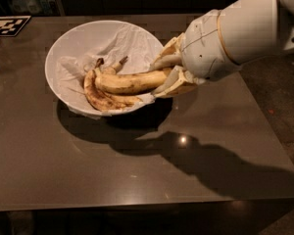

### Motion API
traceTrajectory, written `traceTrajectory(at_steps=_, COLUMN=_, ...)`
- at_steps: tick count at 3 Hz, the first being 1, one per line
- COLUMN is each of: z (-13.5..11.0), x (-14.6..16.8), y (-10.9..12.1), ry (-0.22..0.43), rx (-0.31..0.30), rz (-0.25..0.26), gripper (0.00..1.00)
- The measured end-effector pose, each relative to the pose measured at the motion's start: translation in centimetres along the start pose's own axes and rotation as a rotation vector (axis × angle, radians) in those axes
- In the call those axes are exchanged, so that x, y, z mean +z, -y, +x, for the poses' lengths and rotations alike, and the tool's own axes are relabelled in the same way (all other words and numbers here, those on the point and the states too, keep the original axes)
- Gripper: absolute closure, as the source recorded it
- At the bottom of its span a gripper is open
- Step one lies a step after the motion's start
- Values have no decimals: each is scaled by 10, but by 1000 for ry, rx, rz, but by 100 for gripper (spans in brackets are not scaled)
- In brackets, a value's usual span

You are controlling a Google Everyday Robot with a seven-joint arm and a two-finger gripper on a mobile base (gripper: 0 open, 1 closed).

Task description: Pick banana from white bowl

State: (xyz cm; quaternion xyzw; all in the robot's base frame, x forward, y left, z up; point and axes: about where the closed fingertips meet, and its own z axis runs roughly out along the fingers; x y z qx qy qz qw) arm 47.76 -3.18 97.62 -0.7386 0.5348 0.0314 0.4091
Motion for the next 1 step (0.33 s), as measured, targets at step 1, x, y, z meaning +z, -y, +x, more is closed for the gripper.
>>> traceTrajectory(at_steps=1, z=1, x=-6, y=-3, ry=3, rx=11, rz=8, gripper=100)
